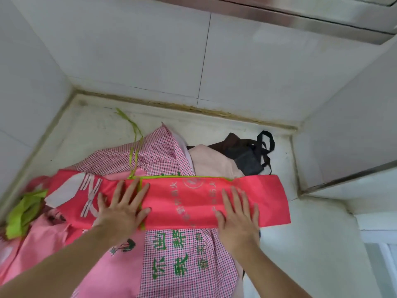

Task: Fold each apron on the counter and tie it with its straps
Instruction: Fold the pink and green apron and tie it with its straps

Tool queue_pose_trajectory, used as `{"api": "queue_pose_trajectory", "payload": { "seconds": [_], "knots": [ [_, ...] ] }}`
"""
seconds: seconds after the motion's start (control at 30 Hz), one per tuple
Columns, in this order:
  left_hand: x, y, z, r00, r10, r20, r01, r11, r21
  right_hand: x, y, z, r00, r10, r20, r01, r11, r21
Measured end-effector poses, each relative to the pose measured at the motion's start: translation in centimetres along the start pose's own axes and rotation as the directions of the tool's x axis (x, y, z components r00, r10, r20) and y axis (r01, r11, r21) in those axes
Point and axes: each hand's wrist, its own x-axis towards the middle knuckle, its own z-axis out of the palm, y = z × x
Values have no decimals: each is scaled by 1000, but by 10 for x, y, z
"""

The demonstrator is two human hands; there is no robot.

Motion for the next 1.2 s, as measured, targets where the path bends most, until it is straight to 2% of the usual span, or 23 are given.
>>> {"api": "queue_pose_trajectory", "payload": {
  "seconds": [0.07, 0.1, 0.13, 0.2, 0.23, 0.27, 0.3, 0.37, 0.43, 0.5, 0.57, 0.73, 0.8, 0.83, 0.87, 0.93, 0.97, 1.0, 1.03, 1.1, 1.2],
  "knots": [
    [-2, 5, 0, 998, -20, -52, 18, 999, -39, 4, -1, -8, 997, 60, -46, -59, 998, 7],
    [-7, 15, 1, 993, 14, -117, -23, 997, -79, 2, -9, -14, 996, 24, -84, -20, 999, 39],
    [-12, 27, 1, 980, 87, -178, -108, 987, -115, -1, -19, -20, 994, -62, -94, 68, 996, 61],
    [-22, 49, 6, 940, 278, -197, -302, 948, -100, -11, -31, -21, 955, -292, -47, 294, 955, 40],
    [-24, 53, 12, 927, 332, -176, -348, 935, -72, -14, -29, -17, 938, -346, -5, 346, 938, 21],
    [-24, 50, 15, 931, 338, -140, -349, 935, -59, -15, -18, -11, 948, -319, 24, 318, 948, 9],
    [-23, 41, 18, 942, 315, -120, -323, 945, -52, -12, -2, -5, 974, -224, 20, 224, 975, 8],
    [-17, 15, 28, 953, 273, -132, -281, 959, -44, -4, 38, 4, 998, 60, -16, -59, 997, 47],
    [-16, -7, 35, 955, 239, -176, -252, 966, -53, -1, 75, 1, 940, 342, -10, -336, 926, 172],
    [-18, -18, 36, 964, 179, -198, -198, 977, -84, 0, 102, -10, 844, 536, -24, -504, 808, 304],
    [-21, -20, 37, 974, 160, -159, -177, 979, -103, 1, 116, -18, 792, 611, 0, -577, 748, 328],
    [-24, -14, 30, 983, 133, -126, -151, 978, -146, 12, 121, -32, 784, 599, 166, -573, 595, 563],
    [-26, -12, 24, 991, 109, -73, -118, 984, -135, 7, 126, -41, 769, 611, 186, -551, 488, 677],
    [-27, -11, 22, 992, 107, -60, -114, 985, -129, 3, 131, -45, 760, 622, 186, -512, 398, 761],
    [-29, -12, 20, 993, 108, -54, -114, 985, -132, -2, 134, -51, 758, 623, 190, -437, 269, 858],
    [-34, -9, 19, 992, 115, -51, -122, 982, -146, -16, 134, -62, 749, 613, 253, -216, -134, 967],
    [-36, -6, 19, 991, 123, -54, -130, 980, -150, -22, 133, -62, 752, 585, 304, -133, -317, 939],
    [-39, -3, 20, 991, 123, -56, -131, 979, -156, -28, 126, -61, 762, 539, 359, -100, -450, 888],
    [-42, 2, 21, 991, 120, -54, -127, 979, -160, -32, 118, -56, 782, 472, 407, -114, -533, 838],
    [-45, 8, 22, 993, 103, -61, -111, 981, -157, -37, 97, -44, 810, 328, 486, -235, -577, 782],
    [-46, 17, 20, 977, 154, -150, -174, 977, -127, -34, 61, -32, 825, 223, 519, -355, -510, 783]
  ]
}}
